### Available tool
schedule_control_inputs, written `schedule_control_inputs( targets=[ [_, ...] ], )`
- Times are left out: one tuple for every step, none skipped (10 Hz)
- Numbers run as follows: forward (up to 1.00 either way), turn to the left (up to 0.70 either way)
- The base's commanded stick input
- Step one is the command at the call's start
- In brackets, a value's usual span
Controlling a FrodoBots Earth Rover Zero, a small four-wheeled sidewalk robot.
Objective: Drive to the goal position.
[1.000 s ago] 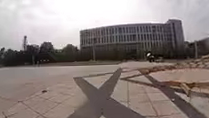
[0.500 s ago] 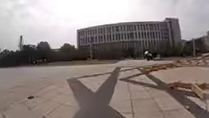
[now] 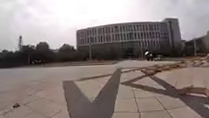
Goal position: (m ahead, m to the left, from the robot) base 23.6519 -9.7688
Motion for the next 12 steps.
schedule_control_inputs(
  targets=[
    [0.70, 0.00],
    [0.70, 0.00],
    [0.70, 0.00],
    [0.70, -0.14],
    [0.70, -0.27],
    [0.70, -0.18],
    [0.70, -0.05],
    [0.70, 0.00],
    [0.70, 0.00],
    [0.70, 0.00],
    [0.70, 0.00],
    [0.70, 0.00]
  ],
)
